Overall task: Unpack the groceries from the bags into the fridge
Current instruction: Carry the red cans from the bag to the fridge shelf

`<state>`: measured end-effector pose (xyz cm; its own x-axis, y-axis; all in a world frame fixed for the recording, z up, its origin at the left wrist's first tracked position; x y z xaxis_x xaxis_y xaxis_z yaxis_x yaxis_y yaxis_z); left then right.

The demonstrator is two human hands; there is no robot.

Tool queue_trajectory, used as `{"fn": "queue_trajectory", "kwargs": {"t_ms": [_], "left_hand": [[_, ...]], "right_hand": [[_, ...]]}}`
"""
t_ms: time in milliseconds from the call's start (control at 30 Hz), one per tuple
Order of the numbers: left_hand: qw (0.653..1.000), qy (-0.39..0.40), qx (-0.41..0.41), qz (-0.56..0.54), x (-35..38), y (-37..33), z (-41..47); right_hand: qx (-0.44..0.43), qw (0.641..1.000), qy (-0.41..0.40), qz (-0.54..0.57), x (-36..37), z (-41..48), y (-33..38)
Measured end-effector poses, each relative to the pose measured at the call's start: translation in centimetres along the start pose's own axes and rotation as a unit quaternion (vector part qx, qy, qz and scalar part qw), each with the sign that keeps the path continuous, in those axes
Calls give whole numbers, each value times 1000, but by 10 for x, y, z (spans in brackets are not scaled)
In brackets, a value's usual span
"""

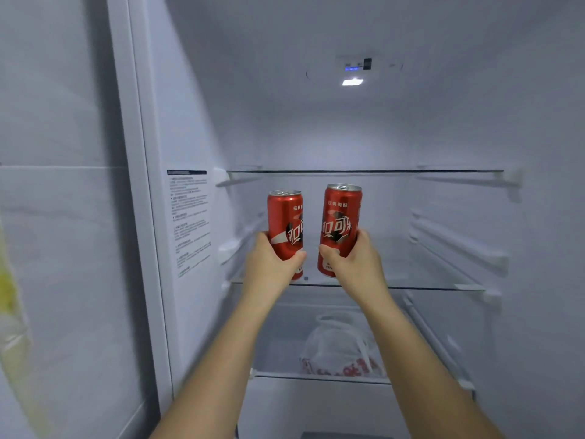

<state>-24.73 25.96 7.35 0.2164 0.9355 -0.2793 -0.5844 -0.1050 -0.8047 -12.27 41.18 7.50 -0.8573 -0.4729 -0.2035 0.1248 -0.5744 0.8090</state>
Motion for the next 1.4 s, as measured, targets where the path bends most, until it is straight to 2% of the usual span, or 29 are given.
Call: {"fn": "queue_trajectory", "kwargs": {"t_ms": [700, 933, 1033, 1233, 1400], "left_hand": [[1000, 13, 9, 26, 12, 10, 15], [997, 46, -29, 62, 19, 12, 32], [993, 64, -60, 80, 28, 15, 51], [974, 76, -90, 191, 45, 28, 97], [942, 96, -109, 304, 64, 46, 133]], "right_hand": [[19, 998, 57, 4, 26, 20, -18], [53, 994, 89, -33, 33, 38, -25], [78, 989, 100, -74, 39, 55, -29], [114, 967, 141, -177, 59, 96, -46], [108, 913, 177, -350, 77, 130, -68]]}}
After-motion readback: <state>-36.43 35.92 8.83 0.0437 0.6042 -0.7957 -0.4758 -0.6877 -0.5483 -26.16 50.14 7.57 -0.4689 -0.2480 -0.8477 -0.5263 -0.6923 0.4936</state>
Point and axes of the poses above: each hand's wrist, its own z-axis towards the middle knuckle, its own x-axis out of the palm, y = z × x, the point moved 10 cm from there along z, towards the middle knuckle
